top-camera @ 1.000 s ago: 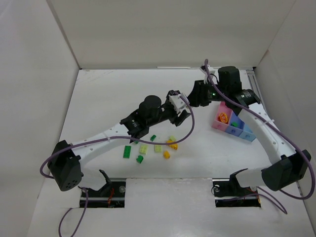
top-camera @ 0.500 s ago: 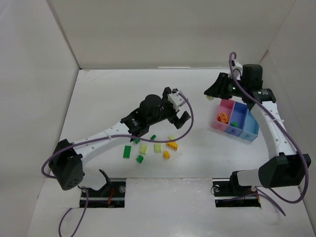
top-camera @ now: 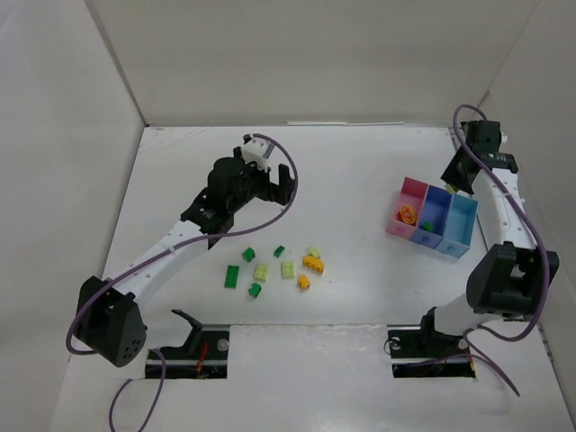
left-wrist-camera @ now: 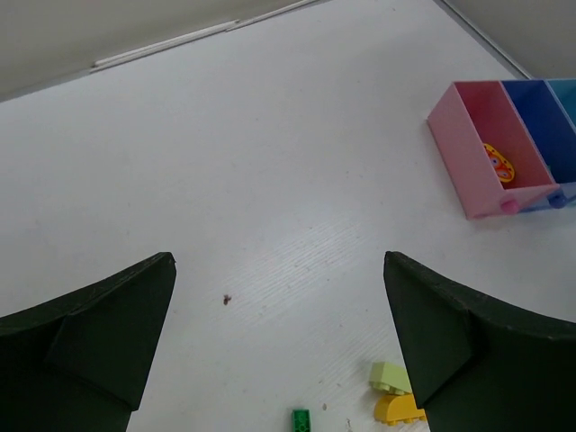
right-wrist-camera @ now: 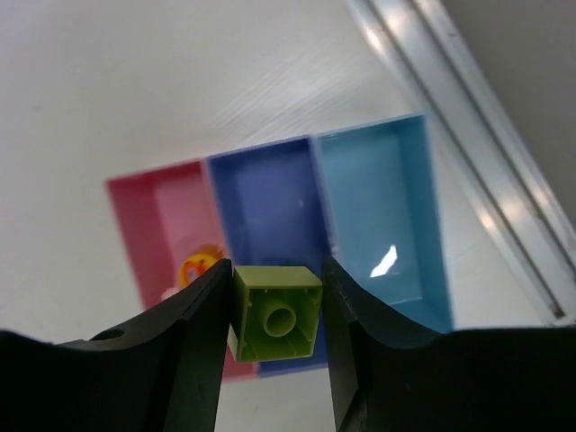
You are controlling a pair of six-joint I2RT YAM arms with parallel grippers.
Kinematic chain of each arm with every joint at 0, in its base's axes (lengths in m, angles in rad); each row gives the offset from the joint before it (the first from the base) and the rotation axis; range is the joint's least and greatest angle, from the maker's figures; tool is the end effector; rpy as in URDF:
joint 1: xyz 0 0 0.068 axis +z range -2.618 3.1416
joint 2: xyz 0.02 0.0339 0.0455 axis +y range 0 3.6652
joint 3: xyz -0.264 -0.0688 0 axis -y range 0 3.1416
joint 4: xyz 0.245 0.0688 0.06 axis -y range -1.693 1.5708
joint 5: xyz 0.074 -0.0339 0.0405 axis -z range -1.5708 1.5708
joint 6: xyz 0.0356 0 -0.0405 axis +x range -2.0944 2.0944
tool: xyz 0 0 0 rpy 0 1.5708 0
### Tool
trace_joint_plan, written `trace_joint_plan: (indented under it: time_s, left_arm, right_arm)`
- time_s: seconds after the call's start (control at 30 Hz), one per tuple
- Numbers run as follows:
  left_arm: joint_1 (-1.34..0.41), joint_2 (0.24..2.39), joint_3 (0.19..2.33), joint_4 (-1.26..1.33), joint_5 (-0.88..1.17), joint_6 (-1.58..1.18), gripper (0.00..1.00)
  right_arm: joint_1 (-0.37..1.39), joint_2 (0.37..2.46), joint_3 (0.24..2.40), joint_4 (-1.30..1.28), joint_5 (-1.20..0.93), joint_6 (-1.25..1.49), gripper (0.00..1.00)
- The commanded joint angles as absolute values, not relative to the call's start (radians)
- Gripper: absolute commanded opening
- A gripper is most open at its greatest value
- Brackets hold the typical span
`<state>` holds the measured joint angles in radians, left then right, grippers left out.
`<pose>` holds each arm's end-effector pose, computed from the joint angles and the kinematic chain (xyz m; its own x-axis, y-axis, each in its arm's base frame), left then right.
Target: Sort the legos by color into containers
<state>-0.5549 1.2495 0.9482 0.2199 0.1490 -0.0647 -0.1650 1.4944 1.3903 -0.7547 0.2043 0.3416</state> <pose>0.2499 -0.1611 0.3397 -0.1108 -0.0066 -0.9938 0.6410 0.7638 -0.0765 0.3153 -0.0598 0.3285 -0.6059 0.4334 -0.6670 0.5249 0.8479 0.0741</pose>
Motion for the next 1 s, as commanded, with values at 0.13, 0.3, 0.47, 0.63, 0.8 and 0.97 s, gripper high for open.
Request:
trace_joint_plan:
  time_s: [0.13,0.3,0.47,0.63,0.8,0.97]
  left_arm:
    - [-0.514,1.241,0.969,0.169,0.146,-0.158,1.0]
    - [-0.514,1.266,0.999,0.109,0.146,-0.19,1.0]
    - [-0.514,1.275,0.999,0.083,0.146,-0.209,1.0]
    - [-0.514,1.256,0.999,0.063,0.137,-0.218,1.0]
    - [-0.514,1.256,0.999,0.054,0.126,-0.227,1.0]
    - [-0.514,1.256,0.999,0.032,0.126,-0.227,1.0]
  right_arm:
    - [-0.233,1.615,1.445,-0.799,0.509,0.402,0.0]
    - [-0.273,1.673,1.434,-0.727,0.496,0.393,0.0]
    - [-0.273,1.709,1.434,-0.69,0.46,0.361,0.05]
    - [-0.273,1.741,1.434,-0.681,0.476,0.36,0.16]
    - [-0.273,1.741,1.434,-0.681,0.466,0.36,0.38]
    - [-0.273,1.741,1.434,-0.681,0.454,0.351,0.53]
